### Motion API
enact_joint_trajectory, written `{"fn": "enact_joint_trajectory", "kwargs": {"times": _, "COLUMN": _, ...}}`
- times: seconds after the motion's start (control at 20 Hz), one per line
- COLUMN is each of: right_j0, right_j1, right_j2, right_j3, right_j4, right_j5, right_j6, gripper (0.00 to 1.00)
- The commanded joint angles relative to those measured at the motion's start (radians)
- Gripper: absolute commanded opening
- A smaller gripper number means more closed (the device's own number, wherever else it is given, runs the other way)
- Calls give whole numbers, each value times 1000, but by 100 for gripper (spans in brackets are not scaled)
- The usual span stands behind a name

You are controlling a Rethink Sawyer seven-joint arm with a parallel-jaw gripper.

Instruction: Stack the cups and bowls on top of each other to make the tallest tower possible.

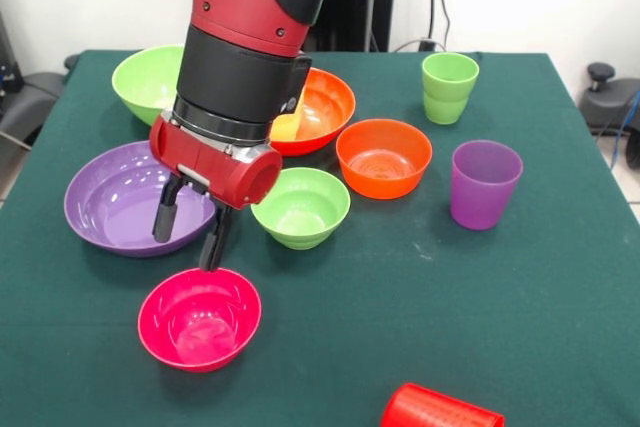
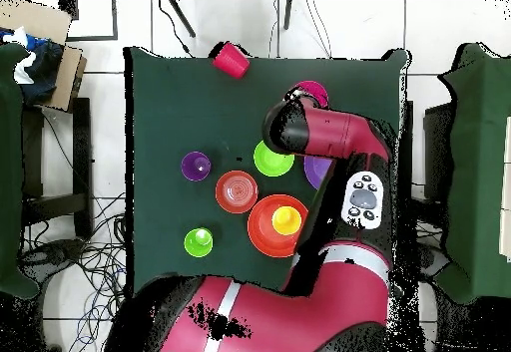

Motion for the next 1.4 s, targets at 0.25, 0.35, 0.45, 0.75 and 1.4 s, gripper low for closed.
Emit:
{"fn": "enact_joint_trajectory", "kwargs": {"times": 0.25, "right_j0": -62, "right_j1": 79, "right_j2": 138, "right_j3": -24, "right_j4": -32, "right_j5": -19, "right_j6": -13, "gripper": 100}}
{"fn": "enact_joint_trajectory", "kwargs": {"times": 0.35, "right_j0": -72, "right_j1": 85, "right_j2": 147, "right_j3": -27, "right_j4": -38, "right_j5": -30, "right_j6": -20, "gripper": 100}}
{"fn": "enact_joint_trajectory", "kwargs": {"times": 0.45, "right_j0": -79, "right_j1": 88, "right_j2": 154, "right_j3": -28, "right_j4": -42, "right_j5": -35, "right_j6": -24, "gripper": 100}}
{"fn": "enact_joint_trajectory", "kwargs": {"times": 0.75, "right_j0": -83, "right_j1": 108, "right_j2": 164, "right_j3": -49, "right_j4": -40, "right_j5": -46, "right_j6": -18, "gripper": 100}}
{"fn": "enact_joint_trajectory", "kwargs": {"times": 1.4, "right_j0": -60, "right_j1": 86, "right_j2": 152, "right_j3": -42, "right_j4": -18, "right_j5": -2, "right_j6": 1, "gripper": 100}}
